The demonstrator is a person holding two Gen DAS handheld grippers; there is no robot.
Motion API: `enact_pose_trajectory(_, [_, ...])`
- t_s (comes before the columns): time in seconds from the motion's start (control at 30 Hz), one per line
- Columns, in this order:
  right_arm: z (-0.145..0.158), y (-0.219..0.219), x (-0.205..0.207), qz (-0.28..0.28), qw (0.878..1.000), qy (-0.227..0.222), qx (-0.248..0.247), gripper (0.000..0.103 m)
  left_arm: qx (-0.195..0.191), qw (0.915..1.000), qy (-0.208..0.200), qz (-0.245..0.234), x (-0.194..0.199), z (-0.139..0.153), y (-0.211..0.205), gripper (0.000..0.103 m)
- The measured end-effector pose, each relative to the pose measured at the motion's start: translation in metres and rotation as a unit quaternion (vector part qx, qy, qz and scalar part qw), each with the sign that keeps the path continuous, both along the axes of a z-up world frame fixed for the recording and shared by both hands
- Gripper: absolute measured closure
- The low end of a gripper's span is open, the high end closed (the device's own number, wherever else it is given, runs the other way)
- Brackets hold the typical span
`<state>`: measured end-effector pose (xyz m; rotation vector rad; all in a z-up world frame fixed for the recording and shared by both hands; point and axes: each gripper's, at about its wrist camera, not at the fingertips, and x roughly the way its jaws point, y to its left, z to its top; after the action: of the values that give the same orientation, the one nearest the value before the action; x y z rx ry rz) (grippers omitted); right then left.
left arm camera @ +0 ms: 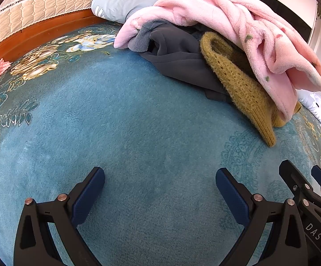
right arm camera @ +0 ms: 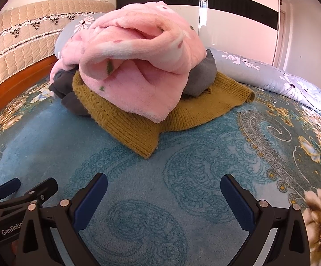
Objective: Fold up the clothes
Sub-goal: 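Reach the right gripper toward the pink fleece garment on the pile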
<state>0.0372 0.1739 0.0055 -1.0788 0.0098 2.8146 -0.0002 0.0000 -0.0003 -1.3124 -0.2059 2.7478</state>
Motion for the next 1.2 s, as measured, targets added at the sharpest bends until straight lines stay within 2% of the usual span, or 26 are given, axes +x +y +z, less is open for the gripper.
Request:
enact_pose_trajectory(0.23, [0.001, 0.0, 0.002, 0.003, 1.0, 0.004, -0.002, 0.0, 0.007, 1.0, 0.002, -0.003, -0.005, -0.009, -0.001, 0.003])
enact_pose_trajectory(0.37, [0.007, -0.001, 0.007, 0.012, 1.0, 0.018, -0.01, 0.0, 0.031, 0.9993, 0.009, -0.018, 0.004, -0.004, -0.002, 0.003])
enact_pose_trajectory(0.5, [0.027, -0.01, 0.024, 0.041, 0.996, 0.076, -0.009, 0.0, 0.069, 0.9964, 0.032, -0.038, 0.001, 0.011, -0.003, 0.002])
enact_pose_trajectory(0.57, [0.042, -0.015, 0.034, 0.045, 0.993, 0.111, -0.002, 0.0, 0.075, 0.9952, 0.051, -0.038, 0.0, 0.024, -0.004, 0.002])
enact_pose_trajectory(0.67, [0.065, -0.022, 0.049, 0.049, 0.985, 0.164, 0.008, 0.0, 0.064, 0.9934, 0.091, -0.028, 0.009, 0.048, -0.004, 0.002])
enact_pose_trajectory(0.77, [0.08, -0.023, 0.058, 0.017, 0.978, 0.206, 0.028, 0.0, 0.044, 0.9921, 0.115, -0.025, 0.011, 0.065, -0.004, 0.002])
enact_pose_trajectory(0.87, [0.087, -0.008, 0.034, 0.008, 0.982, 0.187, -0.007, 0.0, 0.012, 0.993, 0.116, -0.021, 0.006, 0.068, -0.003, 0.002])
enact_pose_trajectory(0.93, [0.092, 0.003, 0.017, 0.003, 0.985, 0.171, -0.033, 0.0, 0.01, 0.9949, 0.098, -0.022, 0.002, 0.061, -0.005, 0.002])
enact_pose_trajectory(1.0, [0.096, 0.014, 0.0, -0.002, 0.986, 0.156, -0.059, 0.0, 0.016, 0.9939, 0.108, -0.018, 0.004, 0.059, -0.012, 0.002])
enact_pose_trajectory(1.07, [0.105, 0.013, -0.021, 0.001, 0.988, 0.149, -0.027, 0.0, 0.024, 0.9929, 0.116, -0.009, 0.001, 0.053, -0.018, 0.002])
enact_pose_trajectory(1.13, [0.112, 0.006, -0.042, 0.016, 0.99, 0.139, 0.023, 0.0, 0.049, 0.991, 0.124, 0.005, 0.003, 0.052, -0.027, 0.002])
enact_pose_trajectory(1.2, [0.113, 0.001, -0.063, 0.033, 0.992, 0.115, 0.048, 0.0, 0.073, 0.9885, 0.13, 0.023, -0.001, 0.055, -0.036, 0.002])
